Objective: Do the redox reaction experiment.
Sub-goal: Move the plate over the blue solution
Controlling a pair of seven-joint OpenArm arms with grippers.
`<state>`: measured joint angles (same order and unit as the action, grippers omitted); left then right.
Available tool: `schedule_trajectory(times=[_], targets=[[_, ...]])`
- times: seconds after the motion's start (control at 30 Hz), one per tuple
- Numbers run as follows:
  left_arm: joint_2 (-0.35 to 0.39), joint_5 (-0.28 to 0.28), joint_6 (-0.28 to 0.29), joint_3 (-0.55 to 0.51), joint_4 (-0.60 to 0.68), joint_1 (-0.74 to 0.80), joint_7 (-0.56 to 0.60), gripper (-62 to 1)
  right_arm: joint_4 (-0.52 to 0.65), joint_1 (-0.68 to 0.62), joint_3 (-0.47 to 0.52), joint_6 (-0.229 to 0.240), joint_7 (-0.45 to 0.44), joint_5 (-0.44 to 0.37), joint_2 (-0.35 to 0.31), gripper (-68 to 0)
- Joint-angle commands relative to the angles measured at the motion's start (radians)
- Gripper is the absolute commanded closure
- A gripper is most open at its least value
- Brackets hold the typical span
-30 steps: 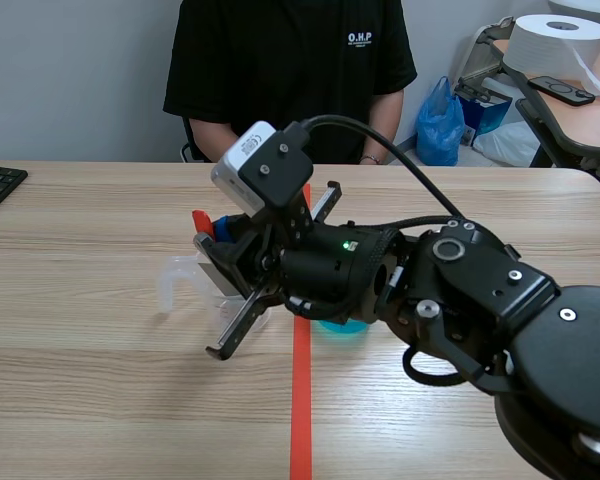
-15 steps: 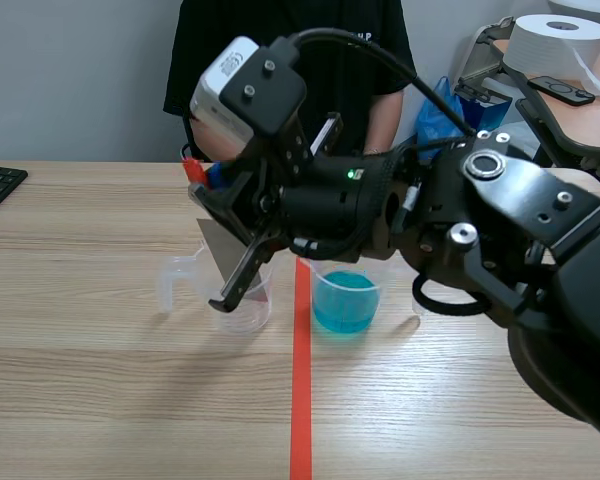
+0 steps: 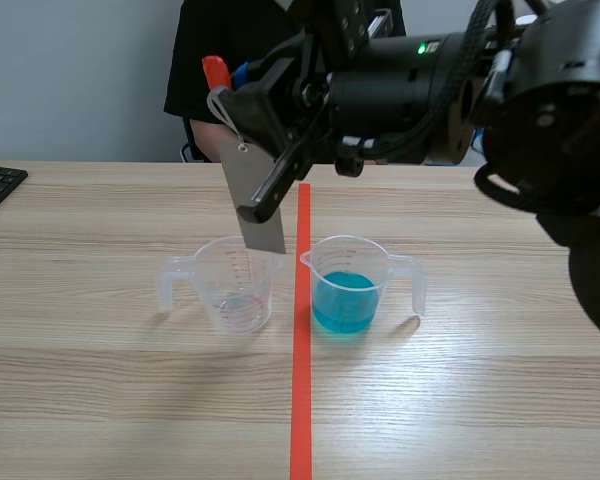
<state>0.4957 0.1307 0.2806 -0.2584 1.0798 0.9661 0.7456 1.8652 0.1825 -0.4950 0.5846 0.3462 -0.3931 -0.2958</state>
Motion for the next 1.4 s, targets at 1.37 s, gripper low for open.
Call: schedule_trajectory(times=[1.37], targets=[[-0.002,-0.011,-0.005,-0.006,0.014,-0.003,0.014,-5.5,0.016,0.017,0.261,0.068,0.089,-0.378,-0.233,-1.5]])
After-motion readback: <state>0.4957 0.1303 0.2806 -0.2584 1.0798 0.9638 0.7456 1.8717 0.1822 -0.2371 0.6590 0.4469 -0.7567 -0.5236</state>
